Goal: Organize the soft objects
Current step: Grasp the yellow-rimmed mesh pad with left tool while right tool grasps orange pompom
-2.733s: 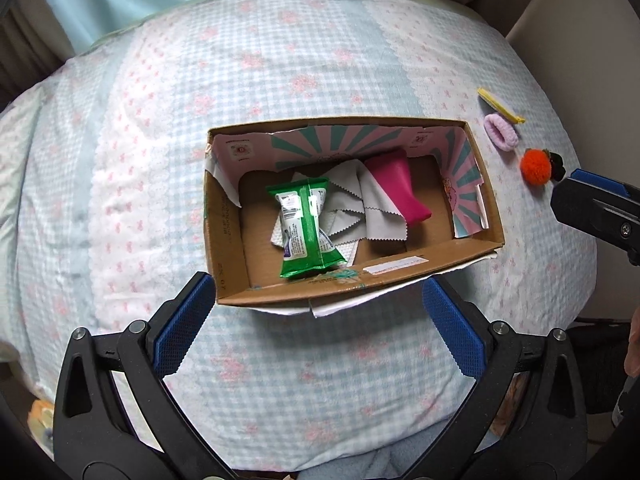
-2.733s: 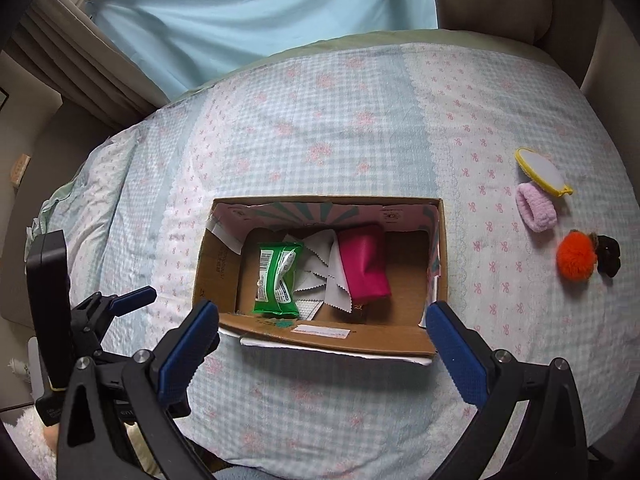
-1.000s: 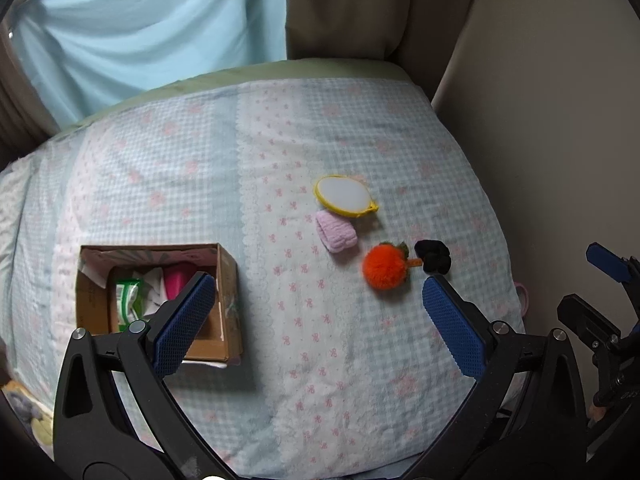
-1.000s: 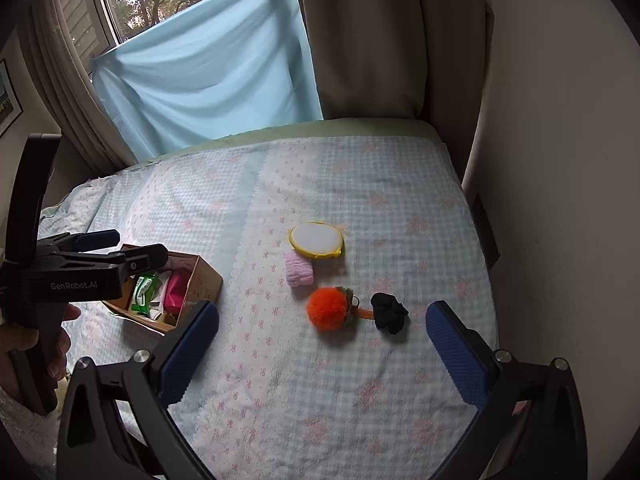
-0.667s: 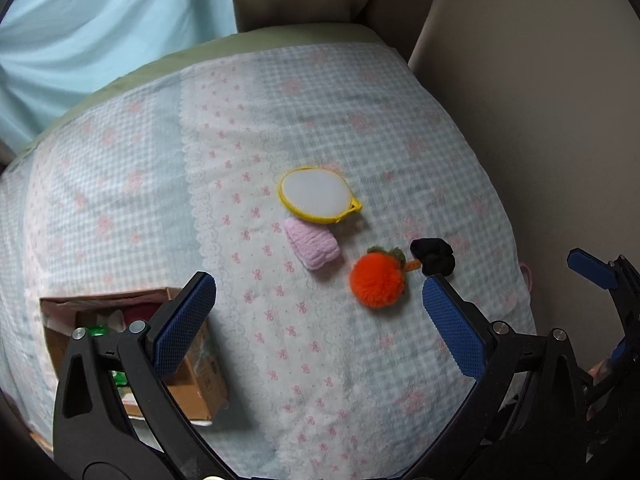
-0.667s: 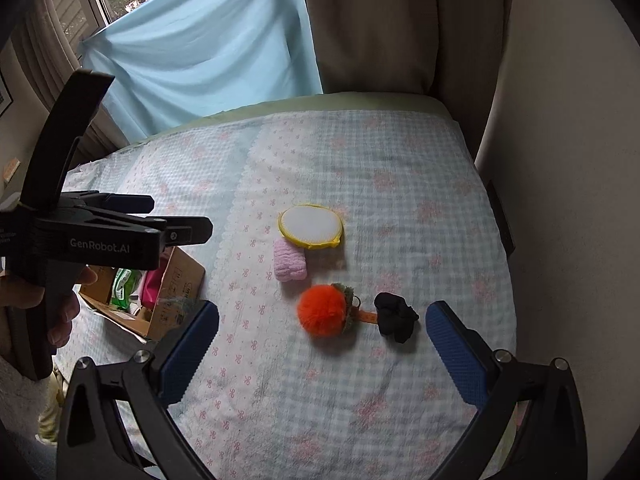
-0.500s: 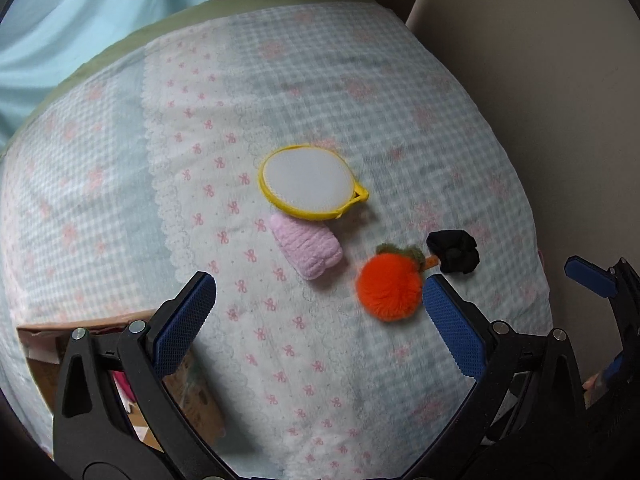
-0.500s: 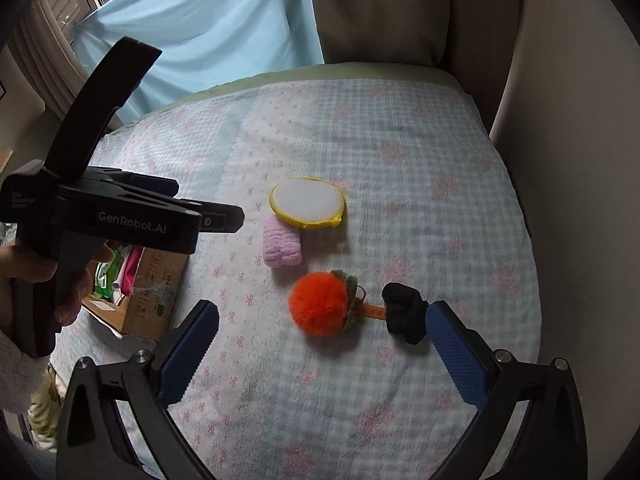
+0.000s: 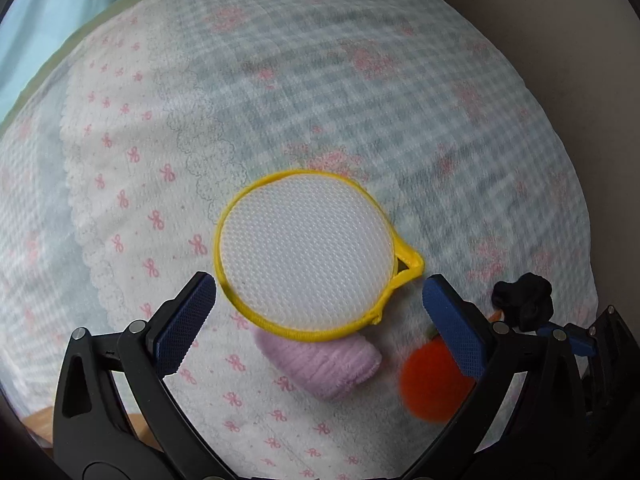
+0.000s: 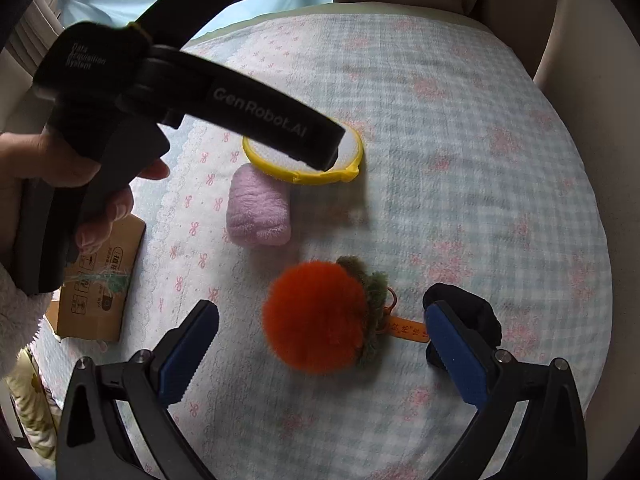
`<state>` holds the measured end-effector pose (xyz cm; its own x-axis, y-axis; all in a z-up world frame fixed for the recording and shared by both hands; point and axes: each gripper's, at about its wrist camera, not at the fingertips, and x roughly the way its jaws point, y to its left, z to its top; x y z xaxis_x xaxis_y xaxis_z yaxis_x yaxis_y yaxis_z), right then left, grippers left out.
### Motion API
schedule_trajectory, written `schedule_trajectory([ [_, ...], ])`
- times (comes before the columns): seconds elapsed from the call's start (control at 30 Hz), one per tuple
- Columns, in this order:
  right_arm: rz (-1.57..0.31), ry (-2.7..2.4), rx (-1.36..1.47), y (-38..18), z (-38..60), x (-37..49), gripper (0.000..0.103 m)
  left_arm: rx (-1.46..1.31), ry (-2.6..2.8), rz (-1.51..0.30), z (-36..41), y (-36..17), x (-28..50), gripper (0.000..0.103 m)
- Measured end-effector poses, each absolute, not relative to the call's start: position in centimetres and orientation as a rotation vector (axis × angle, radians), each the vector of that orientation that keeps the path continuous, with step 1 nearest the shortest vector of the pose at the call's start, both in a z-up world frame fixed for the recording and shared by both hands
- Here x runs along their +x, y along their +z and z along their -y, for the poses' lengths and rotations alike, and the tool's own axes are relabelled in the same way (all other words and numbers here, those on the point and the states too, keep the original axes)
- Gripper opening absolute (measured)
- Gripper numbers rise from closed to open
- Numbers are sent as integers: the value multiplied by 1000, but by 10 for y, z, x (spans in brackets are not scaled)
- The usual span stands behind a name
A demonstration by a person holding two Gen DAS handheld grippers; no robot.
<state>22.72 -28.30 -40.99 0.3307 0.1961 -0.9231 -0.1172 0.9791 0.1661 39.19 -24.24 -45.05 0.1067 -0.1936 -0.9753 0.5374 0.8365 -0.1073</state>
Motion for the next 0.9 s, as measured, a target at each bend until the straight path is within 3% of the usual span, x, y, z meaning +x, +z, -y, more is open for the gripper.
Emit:
schedule_trajectory([
  [0.27,-1275,226,14,-446,269,241,103,336,-540,-1410,251,-491,416,103],
  [0.4,-1321,232,12,-460,265,243,89,340,-546,-1413,253,-502,418,103],
  [0.53,-1333,225,-13,-468,261,243,86,365,-545,-1415,257,-514,417,103],
  [0.63,-1327,216,-78,-470,252,243,68,368,-548,-1403,258,-516,418,100],
  [0.7,-1323,218,-122,-471,246,244,49,368,-552,-1395,261,-517,417,95],
  [0.9,-1321,208,-90,-468,248,248,39,365,-564,-1386,265,-506,410,77],
])
